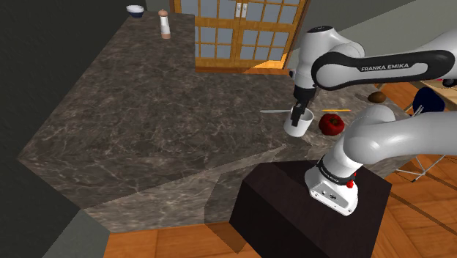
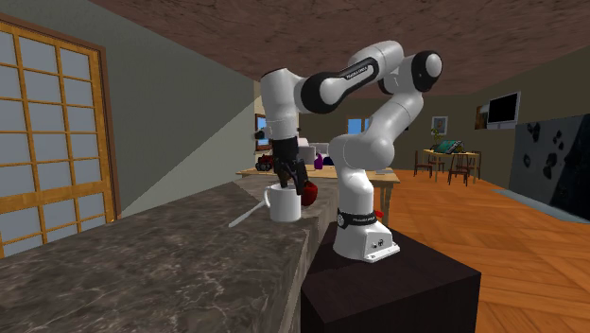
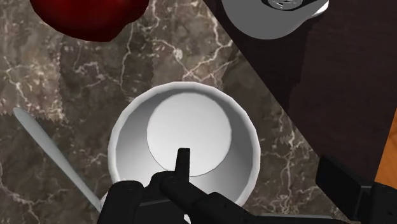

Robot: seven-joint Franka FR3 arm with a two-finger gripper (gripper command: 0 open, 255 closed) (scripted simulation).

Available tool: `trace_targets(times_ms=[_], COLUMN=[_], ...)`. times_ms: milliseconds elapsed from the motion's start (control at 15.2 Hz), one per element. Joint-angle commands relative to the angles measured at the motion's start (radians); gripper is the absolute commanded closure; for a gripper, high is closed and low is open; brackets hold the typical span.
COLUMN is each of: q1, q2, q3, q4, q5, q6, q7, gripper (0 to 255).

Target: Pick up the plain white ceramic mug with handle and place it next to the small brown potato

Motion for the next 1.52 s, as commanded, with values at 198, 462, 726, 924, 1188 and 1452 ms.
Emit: trace_targets(times_ms=[198,462,726,924,1188,1452], q1=[-0.009,-0.009,-0.009,-0.009,-0.009,-0.008], q2=[0.015,0.015,0.015,0.015,0.015,0.006], q3=[-0.009,-0.009,-0.009,-0.009,-0.009,-0.008], q4=[-0.067,-0.067,-0.067,-0.067,-0.067,-0.058], q5=[-0.013,-0.013,-0.012,-0.012,-0.012,-0.011], q6=[0.082,0.082,0.082,0.082,0.082,0.063], q7=[-0.002,-0.002,-0.002,-0.002,-0.002,-0.003], gripper=[0,0,0,255,255,255])
